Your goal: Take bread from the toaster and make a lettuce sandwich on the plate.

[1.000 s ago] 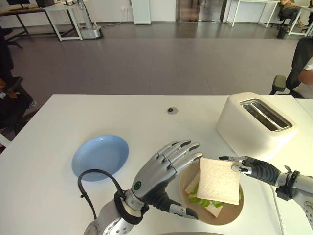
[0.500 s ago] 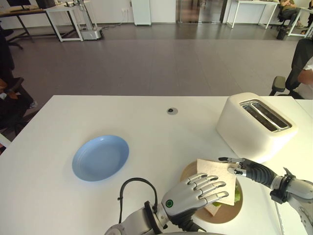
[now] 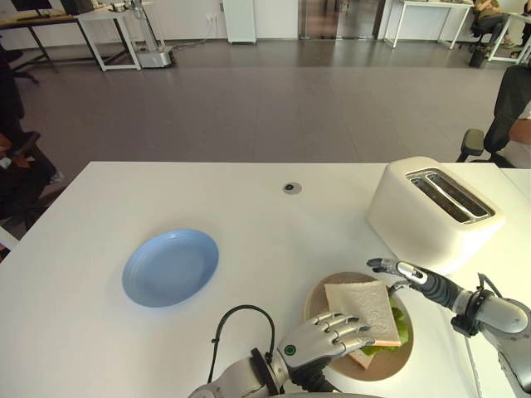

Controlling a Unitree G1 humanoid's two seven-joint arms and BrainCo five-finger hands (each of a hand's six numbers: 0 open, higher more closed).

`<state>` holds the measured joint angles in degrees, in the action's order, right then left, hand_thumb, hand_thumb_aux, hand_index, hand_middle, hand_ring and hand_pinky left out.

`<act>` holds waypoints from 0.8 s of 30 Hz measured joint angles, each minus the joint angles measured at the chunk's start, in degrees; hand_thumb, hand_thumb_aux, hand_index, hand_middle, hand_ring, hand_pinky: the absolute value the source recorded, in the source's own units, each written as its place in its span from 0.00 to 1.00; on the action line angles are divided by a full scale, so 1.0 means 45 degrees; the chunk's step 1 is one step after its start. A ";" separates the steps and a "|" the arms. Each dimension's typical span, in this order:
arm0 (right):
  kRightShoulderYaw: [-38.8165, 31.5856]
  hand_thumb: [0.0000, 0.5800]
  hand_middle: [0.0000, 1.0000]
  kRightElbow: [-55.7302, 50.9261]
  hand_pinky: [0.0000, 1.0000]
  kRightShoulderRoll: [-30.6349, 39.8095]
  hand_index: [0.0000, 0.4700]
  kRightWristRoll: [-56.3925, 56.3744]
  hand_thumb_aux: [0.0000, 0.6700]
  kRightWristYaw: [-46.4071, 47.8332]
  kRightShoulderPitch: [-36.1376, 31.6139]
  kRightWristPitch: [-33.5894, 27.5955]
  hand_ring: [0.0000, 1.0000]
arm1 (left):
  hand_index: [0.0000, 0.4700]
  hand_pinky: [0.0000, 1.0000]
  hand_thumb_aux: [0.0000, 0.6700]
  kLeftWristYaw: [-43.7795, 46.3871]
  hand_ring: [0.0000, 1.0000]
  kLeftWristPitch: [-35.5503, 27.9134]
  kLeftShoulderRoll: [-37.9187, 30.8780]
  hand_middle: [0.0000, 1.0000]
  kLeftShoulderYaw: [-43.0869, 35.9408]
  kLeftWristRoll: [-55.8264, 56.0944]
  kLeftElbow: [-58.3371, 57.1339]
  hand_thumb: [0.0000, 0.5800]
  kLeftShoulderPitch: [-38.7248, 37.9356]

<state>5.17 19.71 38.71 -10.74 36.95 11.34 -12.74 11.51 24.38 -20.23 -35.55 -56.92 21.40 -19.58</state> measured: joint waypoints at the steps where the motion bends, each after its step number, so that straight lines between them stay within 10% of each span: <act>1: 0.0280 0.00 0.00 0.0003 0.00 -0.0208 0.00 -0.0308 0.00 -0.0172 -0.0355 -0.0058 0.00 | 0.08 0.00 0.08 0.0040 0.00 -0.0006 -0.0020 0.00 -0.0022 0.0089 0.0000 0.15 0.0007; 6: 0.1418 0.00 0.00 -0.0389 0.00 -0.0081 0.00 -0.0685 0.00 0.0425 -0.1305 0.1372 0.00 | 0.09 0.00 0.09 0.0000 0.00 -0.0163 -0.0113 0.00 0.0032 0.0234 -0.0042 0.17 0.0163; 7: 0.1677 0.00 0.00 -0.0410 0.00 0.0505 0.00 -0.0728 0.00 0.1411 -0.0937 0.2185 0.00 | 0.18 0.00 0.18 -0.0075 0.00 -0.0190 -0.0114 0.00 0.0130 0.0321 -0.0018 0.33 0.0244; 8: 0.2129 0.00 0.00 -0.0454 0.00 0.1225 0.00 -0.0865 0.00 0.2494 -0.0461 0.3133 0.00 | 0.52 0.00 0.52 -0.0192 0.00 -0.0305 -0.0156 0.00 0.0376 0.0375 0.0007 0.77 0.0295; 9: 0.2481 0.00 0.65 -0.0656 0.65 0.1628 0.00 -0.0920 0.00 0.3286 -0.0208 0.4006 0.65 | 0.59 0.43 0.59 -0.0292 0.43 -0.0404 -0.0176 0.43 0.0614 0.0407 0.0087 0.83 0.0348; 10: 0.2939 0.93 1.00 -0.1252 1.00 0.2280 0.73 -0.0950 0.73 0.4331 0.0105 0.5212 1.00 | 0.77 1.00 0.77 -0.0502 1.00 -0.0454 -0.0145 1.00 0.0990 0.0499 0.0373 0.95 0.0430; 11: 0.3380 1.00 1.00 -0.2040 1.00 0.2933 1.00 -0.0800 1.00 0.4969 0.0402 0.6136 1.00 | 0.99 1.00 0.99 -0.0721 1.00 -0.0443 -0.0118 1.00 0.1313 0.0893 0.0733 1.00 0.0562; 18: 0.4079 1.00 1.00 -0.2290 1.00 0.4630 1.00 0.0392 1.00 0.7309 0.3250 0.9266 1.00 | 1.00 1.00 1.00 -0.0686 1.00 0.0124 0.0103 1.00 0.2762 0.6279 0.3420 1.00 0.0636; 24: 0.1613 1.00 1.00 -0.1302 1.00 0.3849 1.00 0.1924 1.00 0.6837 0.4165 0.9526 1.00 | 1.00 1.00 1.00 0.2258 1.00 -0.0162 -0.3774 1.00 0.4479 0.8192 0.2477 1.00 -0.2009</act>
<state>12.43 13.86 56.03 -2.08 67.71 30.08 30.13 21.67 23.65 -37.21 -15.39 -20.05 32.55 -28.62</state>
